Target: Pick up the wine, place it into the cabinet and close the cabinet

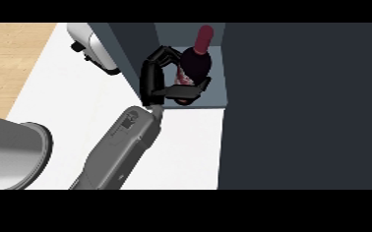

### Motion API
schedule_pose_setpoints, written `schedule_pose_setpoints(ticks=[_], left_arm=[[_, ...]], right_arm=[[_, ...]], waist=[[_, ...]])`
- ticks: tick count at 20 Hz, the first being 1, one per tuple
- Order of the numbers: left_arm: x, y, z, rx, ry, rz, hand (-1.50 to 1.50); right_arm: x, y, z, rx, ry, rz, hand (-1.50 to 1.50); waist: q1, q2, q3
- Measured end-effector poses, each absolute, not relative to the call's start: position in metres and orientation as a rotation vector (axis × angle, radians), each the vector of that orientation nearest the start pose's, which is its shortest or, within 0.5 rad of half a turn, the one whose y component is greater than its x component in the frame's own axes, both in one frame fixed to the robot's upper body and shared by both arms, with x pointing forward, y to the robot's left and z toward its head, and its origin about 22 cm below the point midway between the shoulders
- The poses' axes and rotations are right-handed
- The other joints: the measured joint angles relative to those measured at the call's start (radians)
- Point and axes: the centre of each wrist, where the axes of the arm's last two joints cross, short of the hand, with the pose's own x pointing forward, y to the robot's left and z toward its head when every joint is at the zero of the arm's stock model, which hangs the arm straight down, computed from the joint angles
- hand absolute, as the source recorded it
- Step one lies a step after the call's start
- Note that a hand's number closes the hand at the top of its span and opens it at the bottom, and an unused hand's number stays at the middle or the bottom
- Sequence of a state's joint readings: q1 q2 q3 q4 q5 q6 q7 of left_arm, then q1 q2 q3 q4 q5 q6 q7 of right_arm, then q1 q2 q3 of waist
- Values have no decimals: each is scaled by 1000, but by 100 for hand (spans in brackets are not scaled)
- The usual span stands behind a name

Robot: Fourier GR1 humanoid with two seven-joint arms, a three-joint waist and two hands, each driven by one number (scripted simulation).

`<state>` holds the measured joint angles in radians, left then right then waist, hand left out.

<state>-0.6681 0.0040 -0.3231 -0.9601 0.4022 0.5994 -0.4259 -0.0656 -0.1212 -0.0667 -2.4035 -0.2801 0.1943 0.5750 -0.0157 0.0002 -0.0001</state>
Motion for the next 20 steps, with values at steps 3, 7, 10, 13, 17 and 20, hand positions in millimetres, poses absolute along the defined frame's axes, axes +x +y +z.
schedule_pose_setpoints(ticks=[3,7,10,13,17,20], left_arm=[[374,87,40,48,-1853,127,150],[383,94,35,66,-1834,119,150],[391,92,34,80,-1843,119,150],[400,90,36,116,-1875,112,150],[410,92,40,157,-1907,108,150],[415,93,39,184,-1927,108,150]], right_arm=[[167,-240,193,227,-1880,284,-150],[166,-242,192,218,-1873,284,-150],[168,-238,191,246,-1877,287,-150],[168,-238,191,248,-1885,295,-150],[168,-238,193,245,-1876,299,-150],[167,-239,191,247,-1875,298,-150]], waist=[[-3,0,0],[-4,1,0],[-7,2,0],[-14,4,0],[-17,4,-1],[-20,5,0]])
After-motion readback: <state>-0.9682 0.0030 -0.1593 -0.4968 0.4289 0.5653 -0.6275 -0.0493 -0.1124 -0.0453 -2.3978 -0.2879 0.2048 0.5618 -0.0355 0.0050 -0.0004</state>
